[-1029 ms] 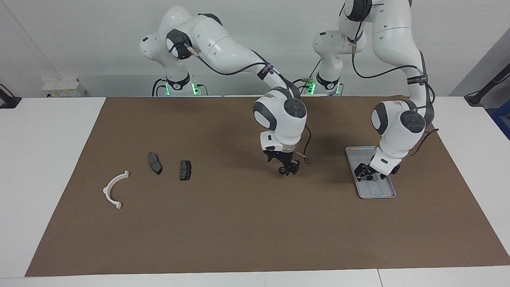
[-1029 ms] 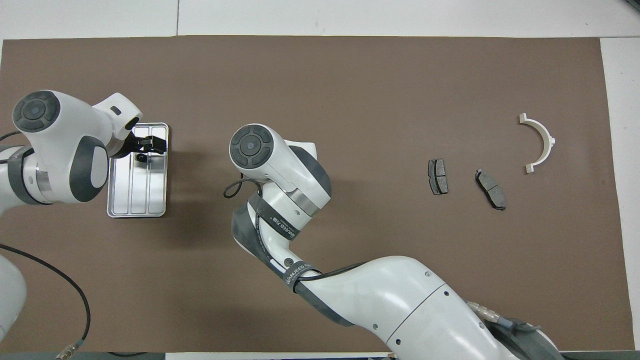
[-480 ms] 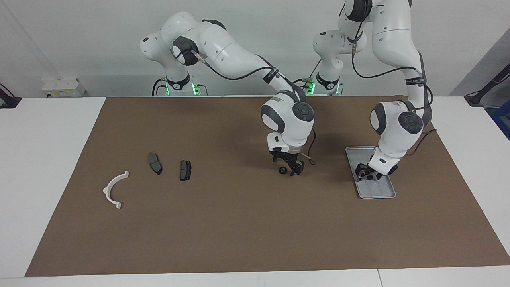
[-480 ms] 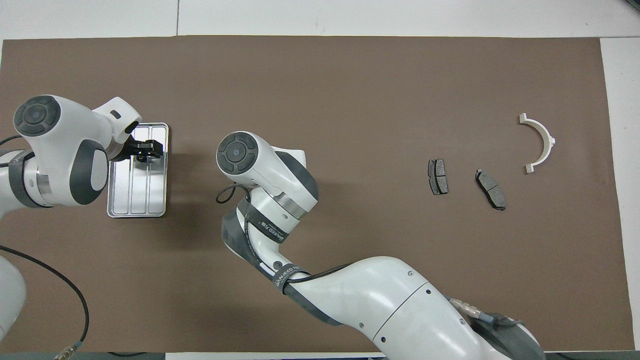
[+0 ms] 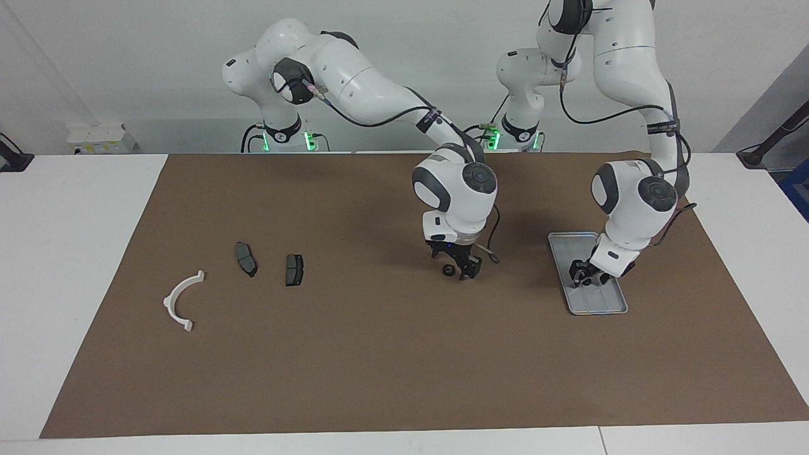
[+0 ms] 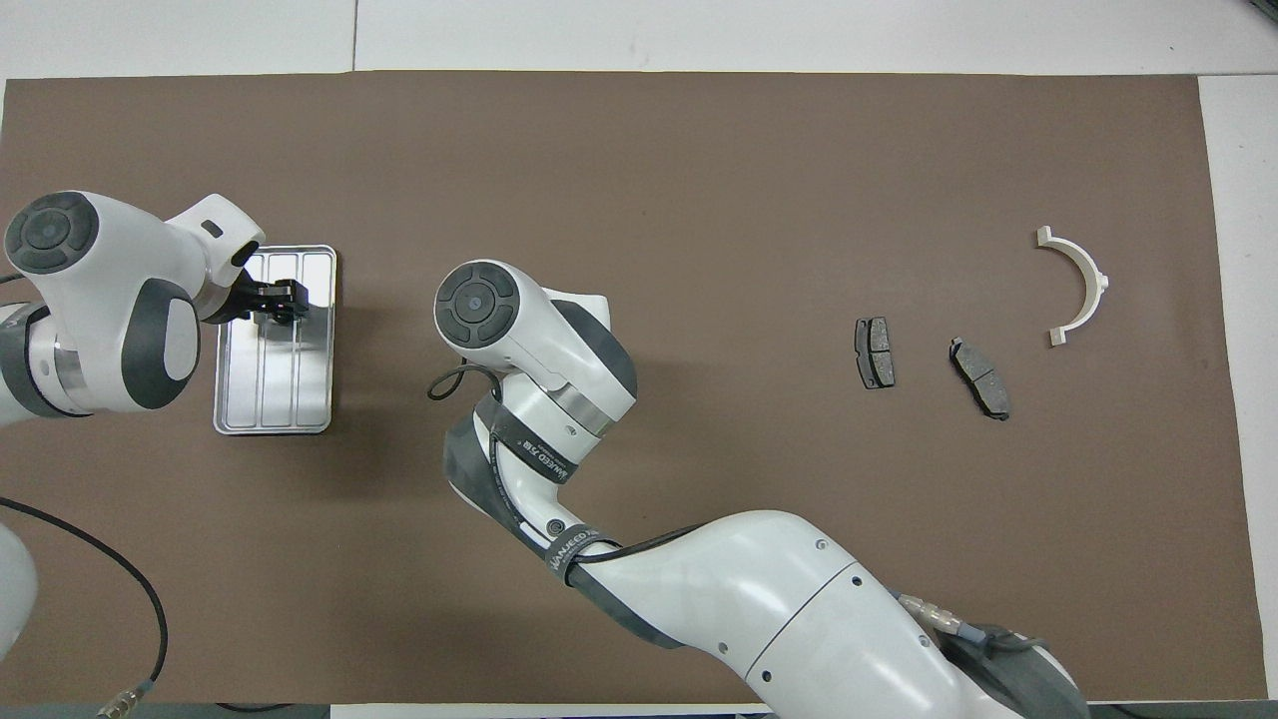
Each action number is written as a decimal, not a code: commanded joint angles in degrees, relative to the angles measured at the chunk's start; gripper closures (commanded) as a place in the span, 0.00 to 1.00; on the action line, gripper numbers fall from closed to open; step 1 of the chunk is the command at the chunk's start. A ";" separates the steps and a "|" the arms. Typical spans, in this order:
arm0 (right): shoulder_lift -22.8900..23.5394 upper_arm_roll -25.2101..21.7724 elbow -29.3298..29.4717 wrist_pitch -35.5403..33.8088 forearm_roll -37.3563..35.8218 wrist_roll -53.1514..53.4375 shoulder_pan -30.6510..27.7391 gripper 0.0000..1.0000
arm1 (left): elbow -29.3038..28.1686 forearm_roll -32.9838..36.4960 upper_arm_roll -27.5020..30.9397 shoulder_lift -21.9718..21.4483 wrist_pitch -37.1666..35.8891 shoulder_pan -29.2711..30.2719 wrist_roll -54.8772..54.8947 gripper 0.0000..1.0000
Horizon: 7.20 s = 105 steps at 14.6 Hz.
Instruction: Place bearing gear from tray to pile
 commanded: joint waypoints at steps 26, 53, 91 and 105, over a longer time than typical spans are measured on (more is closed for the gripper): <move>0.03 0.65 -2.97 3.64 1.84 0.00 -2.72 0.59 | -2.54 -0.50 -0.42 -1.66 0.58 0.31 -0.62 0.94; -23.96 0.12 -3.75 -26.34 7.13 -63.50 -26.69 1.00 | 17.23 -2.36 -0.42 2.99 -14.29 -27.51 -42.15 0.93; -22.02 -0.05 -30.31 9.91 0.26 -84.29 -37.27 0.32 | 12.05 0.63 0.20 -25.30 -40.12 -2.68 -12.13 0.00; -25.82 0.65 -22.68 -1.98 6.94 -26.40 -10.82 0.32 | 13.73 -2.71 -2.09 -22.31 -37.83 0.58 -8.53 0.00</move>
